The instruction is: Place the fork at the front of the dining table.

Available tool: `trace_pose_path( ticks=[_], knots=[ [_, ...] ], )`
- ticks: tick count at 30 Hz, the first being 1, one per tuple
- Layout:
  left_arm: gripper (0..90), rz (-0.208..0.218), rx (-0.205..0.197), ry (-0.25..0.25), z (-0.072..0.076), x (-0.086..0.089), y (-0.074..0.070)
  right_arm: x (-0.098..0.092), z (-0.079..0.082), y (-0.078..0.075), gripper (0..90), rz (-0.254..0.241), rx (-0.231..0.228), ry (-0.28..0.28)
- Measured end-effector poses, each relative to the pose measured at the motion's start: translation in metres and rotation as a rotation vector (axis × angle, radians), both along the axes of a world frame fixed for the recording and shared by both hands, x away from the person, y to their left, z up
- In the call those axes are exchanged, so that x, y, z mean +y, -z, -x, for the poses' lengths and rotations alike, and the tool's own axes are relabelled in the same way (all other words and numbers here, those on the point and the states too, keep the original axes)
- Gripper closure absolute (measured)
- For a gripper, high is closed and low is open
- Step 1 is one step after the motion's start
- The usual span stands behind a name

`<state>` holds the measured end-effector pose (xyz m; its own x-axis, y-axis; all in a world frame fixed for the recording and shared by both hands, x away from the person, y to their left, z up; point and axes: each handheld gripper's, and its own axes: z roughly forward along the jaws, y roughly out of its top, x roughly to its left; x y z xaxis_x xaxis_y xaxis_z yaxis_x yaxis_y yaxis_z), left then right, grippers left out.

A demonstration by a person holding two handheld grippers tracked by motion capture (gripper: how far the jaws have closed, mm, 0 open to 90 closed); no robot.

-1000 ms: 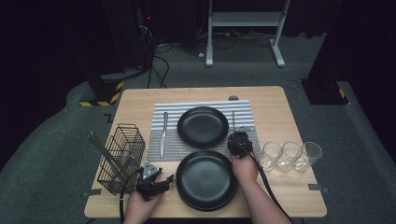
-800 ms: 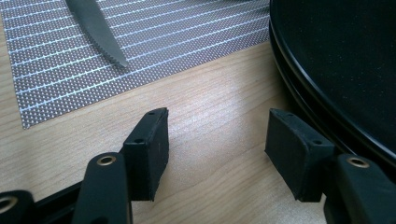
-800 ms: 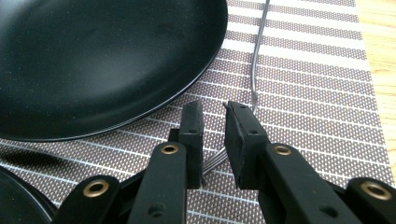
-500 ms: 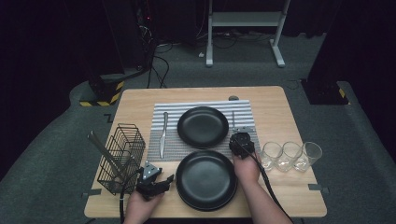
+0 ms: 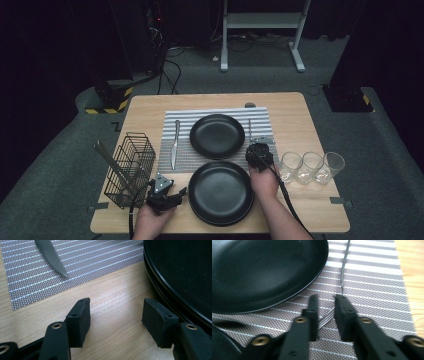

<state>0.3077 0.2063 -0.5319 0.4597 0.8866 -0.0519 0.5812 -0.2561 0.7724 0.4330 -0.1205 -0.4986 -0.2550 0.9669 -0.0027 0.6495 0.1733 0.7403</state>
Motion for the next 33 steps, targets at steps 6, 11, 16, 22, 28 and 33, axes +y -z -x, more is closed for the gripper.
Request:
trace_pose_path(
  ticks=[6,11,16,22,28,33],
  knots=[
    [39.9,-0.001,-0.001,-0.001,0.000,0.000,0.000,-0.002,0.005,0.002,89.7,0.042,0.017,0.022],
    [40.0,0.009,0.003,0.000,0.000,0.001,0.000,-0.004,0.000,0.010,89.5,0.033,0.063,0.033],
    [40.1,0.012,0.004,0.000,0.000,0.001,0.000,-0.003,-0.003,0.015,89.3,0.024,0.086,0.038],
    [40.0,0.012,0.004,0.000,0.000,0.001,0.000,-0.003,-0.003,0.015,87.9,0.001,0.085,0.018],
    [40.0,0.011,0.003,0.001,0.000,0.001,0.000,-0.004,-0.006,0.016,86.7,-0.018,0.086,0.009],
    [40.0,0.015,0.004,-0.002,0.000,0.001,0.000,-0.003,-0.006,0.018,86.9,-0.003,0.088,0.019]
  ],
)
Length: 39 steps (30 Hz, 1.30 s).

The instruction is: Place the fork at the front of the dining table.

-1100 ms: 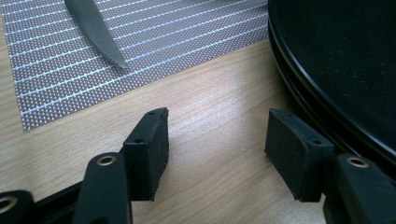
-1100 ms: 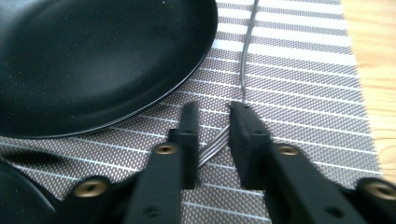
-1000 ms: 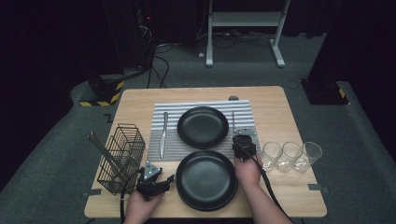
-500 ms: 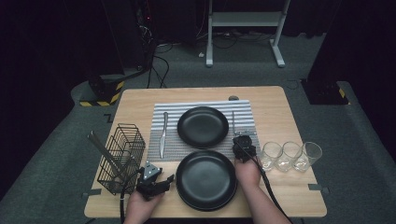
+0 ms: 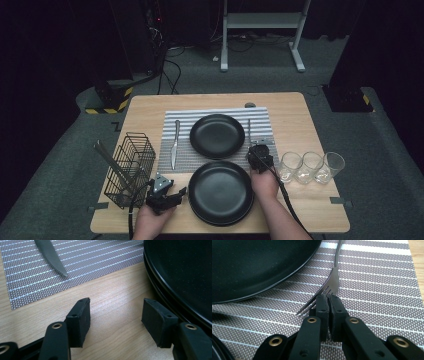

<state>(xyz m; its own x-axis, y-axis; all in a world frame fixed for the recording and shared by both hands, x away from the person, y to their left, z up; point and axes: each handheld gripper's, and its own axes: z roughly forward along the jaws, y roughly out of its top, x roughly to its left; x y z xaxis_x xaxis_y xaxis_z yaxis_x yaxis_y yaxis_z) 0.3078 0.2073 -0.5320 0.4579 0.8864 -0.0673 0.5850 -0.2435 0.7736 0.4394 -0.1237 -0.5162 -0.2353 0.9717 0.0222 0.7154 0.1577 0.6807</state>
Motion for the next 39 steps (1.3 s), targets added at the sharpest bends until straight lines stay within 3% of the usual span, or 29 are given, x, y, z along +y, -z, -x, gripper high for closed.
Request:
trace_pose_path(
  ticks=[6,17,26,39],
  knots=[
    [40.0,-0.003,0.000,0.001,0.000,0.000,0.000,-0.001,0.002,0.002,86.4,0.009,0.007,-0.006],
    [40.1,-0.002,0.000,0.002,0.000,0.000,0.000,0.002,0.003,0.002,85.6,-0.025,0.001,-0.028],
    [40.1,-0.004,-0.001,0.002,0.000,0.000,0.000,0.006,0.007,-0.015,85.7,-0.030,-0.084,-0.039],
    [40.0,0.000,0.000,0.000,0.000,0.000,0.000,0.013,-0.001,-0.013,84.9,-0.027,-0.064,-0.051]
  ],
)
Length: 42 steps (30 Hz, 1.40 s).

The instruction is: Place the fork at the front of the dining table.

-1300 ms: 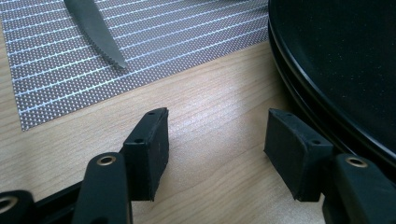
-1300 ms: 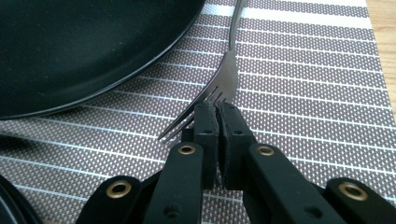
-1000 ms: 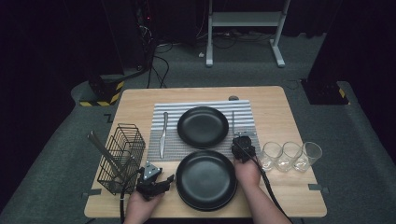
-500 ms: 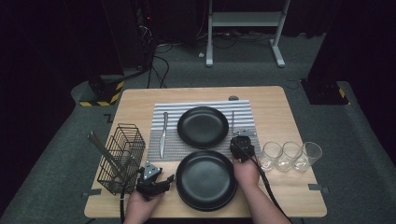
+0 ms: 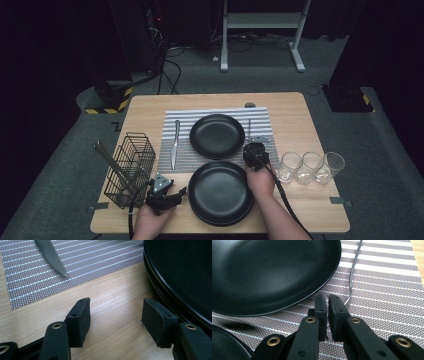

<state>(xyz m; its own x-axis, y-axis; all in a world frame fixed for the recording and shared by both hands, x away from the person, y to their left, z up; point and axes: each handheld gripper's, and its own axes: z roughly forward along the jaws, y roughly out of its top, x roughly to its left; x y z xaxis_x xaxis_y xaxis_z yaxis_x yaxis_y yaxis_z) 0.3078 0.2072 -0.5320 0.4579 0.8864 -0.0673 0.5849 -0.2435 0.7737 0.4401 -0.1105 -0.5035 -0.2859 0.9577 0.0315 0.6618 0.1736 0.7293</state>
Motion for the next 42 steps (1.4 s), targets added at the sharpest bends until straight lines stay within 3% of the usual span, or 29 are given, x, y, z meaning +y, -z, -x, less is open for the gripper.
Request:
trace_pose_path(
  ticks=[7,12,26,30,34,42],
  knots=[
    [40.0,-0.002,0.000,0.001,0.000,0.000,0.000,-0.005,-0.001,0.000,83.7,0.006,0.007,0.018],
    [40.0,-0.003,-0.001,0.002,0.000,0.000,0.000,-0.005,-0.001,-0.002,82.3,0.010,-0.012,0.032],
    [40.0,-0.003,-0.001,0.002,0.000,0.000,0.000,-0.010,-0.004,0.001,79.3,0.021,0.007,0.052],
    [40.0,-0.004,-0.002,0.002,0.000,0.000,0.000,-0.013,-0.003,0.002,78.7,0.004,0.009,0.063],
    [40.0,-0.007,-0.003,0.002,0.000,0.000,0.000,-0.010,-0.001,-0.001,78.6,-0.011,-0.017,0.051],
    [40.0,-0.003,0.000,0.003,0.000,0.000,0.000,-0.008,-0.006,0.003,77.6,-0.002,0.011,0.046]
  ],
)
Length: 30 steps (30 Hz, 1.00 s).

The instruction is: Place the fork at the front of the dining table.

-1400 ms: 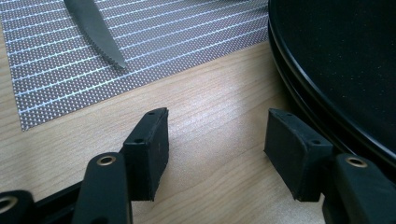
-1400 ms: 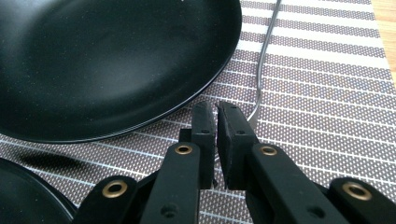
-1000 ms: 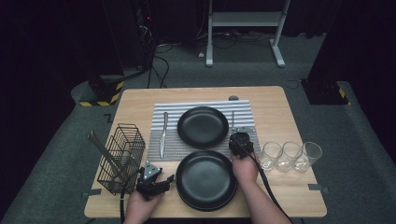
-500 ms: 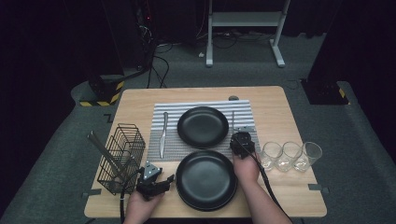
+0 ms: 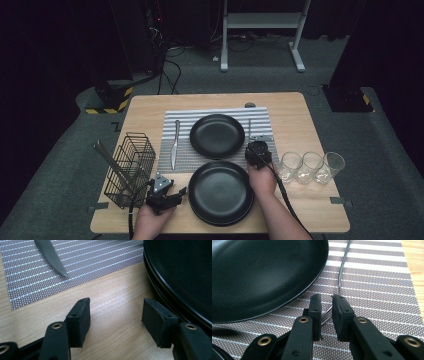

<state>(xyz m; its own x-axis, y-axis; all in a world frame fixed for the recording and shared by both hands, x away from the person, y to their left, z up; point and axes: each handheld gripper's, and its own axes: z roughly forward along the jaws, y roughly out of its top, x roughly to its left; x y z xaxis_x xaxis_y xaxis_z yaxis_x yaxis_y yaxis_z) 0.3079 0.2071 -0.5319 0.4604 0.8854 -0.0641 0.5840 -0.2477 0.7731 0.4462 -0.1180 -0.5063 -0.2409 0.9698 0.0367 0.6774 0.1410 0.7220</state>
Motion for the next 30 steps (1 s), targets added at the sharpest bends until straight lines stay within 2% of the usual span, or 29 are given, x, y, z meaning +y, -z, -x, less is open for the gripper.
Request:
trace_pose_path(
  ticks=[15,25,30],
  knots=[
    [39.9,-0.006,-0.003,0.002,0.000,0.000,0.000,-0.006,0.004,-0.002,74.9,0.012,0.010,0.014],
    [39.8,-0.004,-0.002,0.002,0.000,0.000,0.000,-0.003,0.009,0.004,68.5,-0.010,0.031,-0.009],
    [39.7,-0.005,-0.003,0.002,0.000,0.000,0.000,-0.004,0.011,0.004,68.7,-0.016,0.033,-0.005]
  ],
)
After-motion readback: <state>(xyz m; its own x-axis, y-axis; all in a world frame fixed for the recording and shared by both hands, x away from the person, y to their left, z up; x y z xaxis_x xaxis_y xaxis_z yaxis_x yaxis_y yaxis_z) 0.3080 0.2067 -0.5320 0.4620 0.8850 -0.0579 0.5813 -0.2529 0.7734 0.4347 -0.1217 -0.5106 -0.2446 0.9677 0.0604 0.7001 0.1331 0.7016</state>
